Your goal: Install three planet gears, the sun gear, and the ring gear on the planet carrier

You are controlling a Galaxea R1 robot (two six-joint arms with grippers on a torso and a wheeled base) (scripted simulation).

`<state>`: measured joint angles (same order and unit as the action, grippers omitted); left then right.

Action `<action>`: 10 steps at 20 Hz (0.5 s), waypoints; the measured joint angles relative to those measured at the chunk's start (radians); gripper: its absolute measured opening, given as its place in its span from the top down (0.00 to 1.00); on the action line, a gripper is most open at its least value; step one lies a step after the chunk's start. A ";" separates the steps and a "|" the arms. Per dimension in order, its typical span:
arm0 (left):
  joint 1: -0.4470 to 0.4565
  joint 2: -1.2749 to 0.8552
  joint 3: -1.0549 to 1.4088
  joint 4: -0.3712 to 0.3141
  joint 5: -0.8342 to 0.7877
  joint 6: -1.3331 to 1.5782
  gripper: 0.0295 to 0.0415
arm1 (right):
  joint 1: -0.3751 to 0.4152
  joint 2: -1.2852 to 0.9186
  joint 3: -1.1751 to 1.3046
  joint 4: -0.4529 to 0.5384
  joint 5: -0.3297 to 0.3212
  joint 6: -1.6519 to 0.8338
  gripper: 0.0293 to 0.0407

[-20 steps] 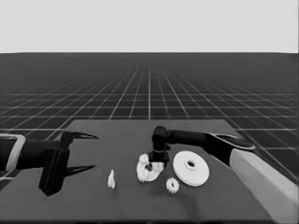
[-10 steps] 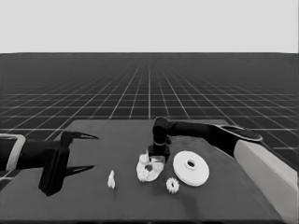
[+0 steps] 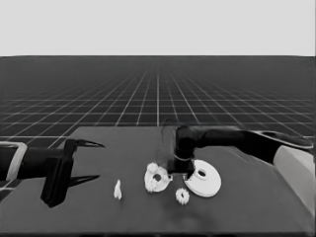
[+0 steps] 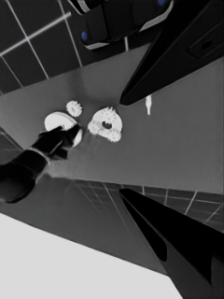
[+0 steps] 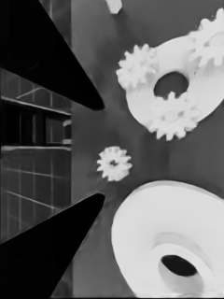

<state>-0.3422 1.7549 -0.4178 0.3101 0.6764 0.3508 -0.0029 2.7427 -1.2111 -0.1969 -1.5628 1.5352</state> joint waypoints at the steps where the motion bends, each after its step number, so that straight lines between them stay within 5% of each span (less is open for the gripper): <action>1: 0.000 0.000 0.000 0.000 0.000 0.000 0.25 | -0.003 -0.038 0.068 -0.002 -0.006 0.029 0.19; 8: 0.000 0.000 0.000 0.000 0.000 0.000 0.25 | -0.004 -0.086 0.155 -0.005 -0.014 0.066 0.19; 10: 0.000 0.000 0.000 0.000 0.000 0.000 0.25 | -0.166 -0.076 0.092 -0.169 -0.003 0.015 0.19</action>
<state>-0.3422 1.7549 -0.4178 0.3101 0.6764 0.3508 -0.1694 2.6665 -1.1189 -0.3657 -1.5660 1.5502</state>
